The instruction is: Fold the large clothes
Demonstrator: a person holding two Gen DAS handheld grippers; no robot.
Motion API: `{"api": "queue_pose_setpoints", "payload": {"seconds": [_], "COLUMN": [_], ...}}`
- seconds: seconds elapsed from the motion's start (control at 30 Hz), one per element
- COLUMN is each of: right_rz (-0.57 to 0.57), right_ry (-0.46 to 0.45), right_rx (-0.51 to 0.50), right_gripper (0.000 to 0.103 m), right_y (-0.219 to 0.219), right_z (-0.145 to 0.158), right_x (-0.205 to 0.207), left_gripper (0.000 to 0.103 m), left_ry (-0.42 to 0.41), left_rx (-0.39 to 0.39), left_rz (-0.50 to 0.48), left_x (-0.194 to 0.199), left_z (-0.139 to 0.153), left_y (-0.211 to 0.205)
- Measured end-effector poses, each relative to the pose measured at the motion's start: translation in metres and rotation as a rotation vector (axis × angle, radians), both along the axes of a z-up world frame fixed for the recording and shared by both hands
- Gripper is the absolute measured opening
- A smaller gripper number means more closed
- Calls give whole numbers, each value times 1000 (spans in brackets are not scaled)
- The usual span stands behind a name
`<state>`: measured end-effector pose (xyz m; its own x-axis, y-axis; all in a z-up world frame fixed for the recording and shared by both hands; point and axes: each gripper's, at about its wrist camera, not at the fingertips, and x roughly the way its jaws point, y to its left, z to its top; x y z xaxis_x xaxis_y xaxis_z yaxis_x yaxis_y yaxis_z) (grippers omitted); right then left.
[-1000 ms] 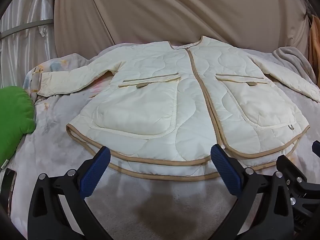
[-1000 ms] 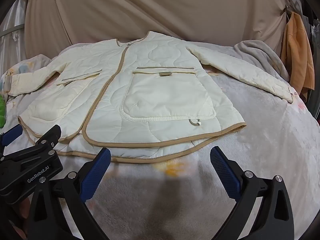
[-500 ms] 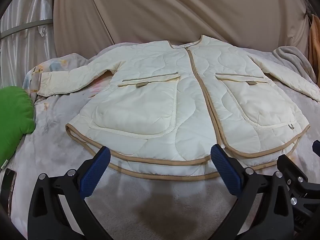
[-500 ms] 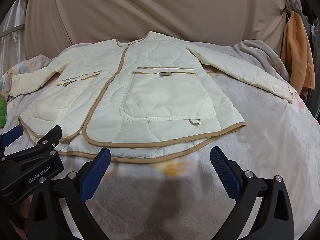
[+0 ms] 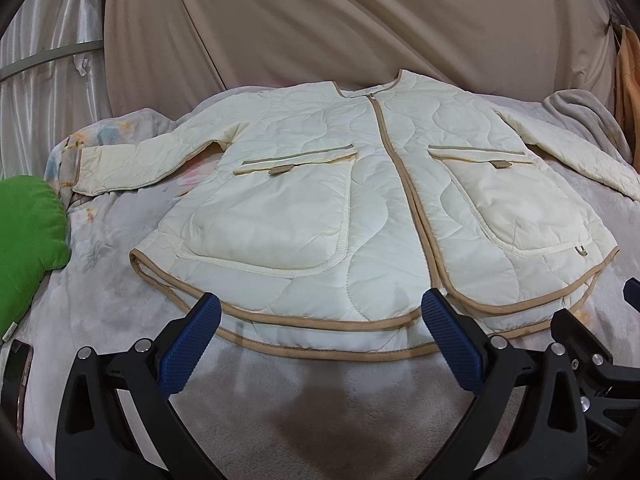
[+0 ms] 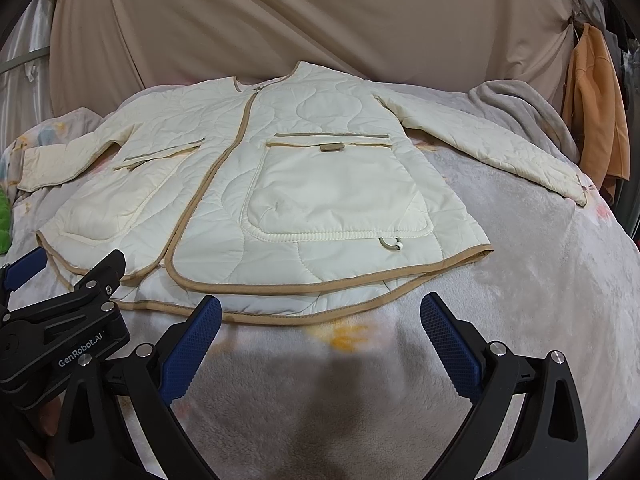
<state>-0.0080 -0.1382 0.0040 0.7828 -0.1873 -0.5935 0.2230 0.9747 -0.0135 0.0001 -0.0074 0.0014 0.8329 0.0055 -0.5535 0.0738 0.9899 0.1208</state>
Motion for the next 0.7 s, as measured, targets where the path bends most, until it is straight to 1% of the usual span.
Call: {"api": "queue_pose_setpoints", "payload": {"seconds": [0.3,0.7], "right_rz": [-1,-1], "right_ry": [0,1], "right_rx": [0,0], "right_gripper": [98,98], "right_y": [0,0], "right_z": [0,0], "right_x": [0,0], "left_gripper": [98,98], "left_ry": [-5,-5], "left_rx": [15,16], "left_rz": [-10,-10], "left_x": [-1,-2], "left_z": [-2,-2], "left_y": [-1,-1]}}
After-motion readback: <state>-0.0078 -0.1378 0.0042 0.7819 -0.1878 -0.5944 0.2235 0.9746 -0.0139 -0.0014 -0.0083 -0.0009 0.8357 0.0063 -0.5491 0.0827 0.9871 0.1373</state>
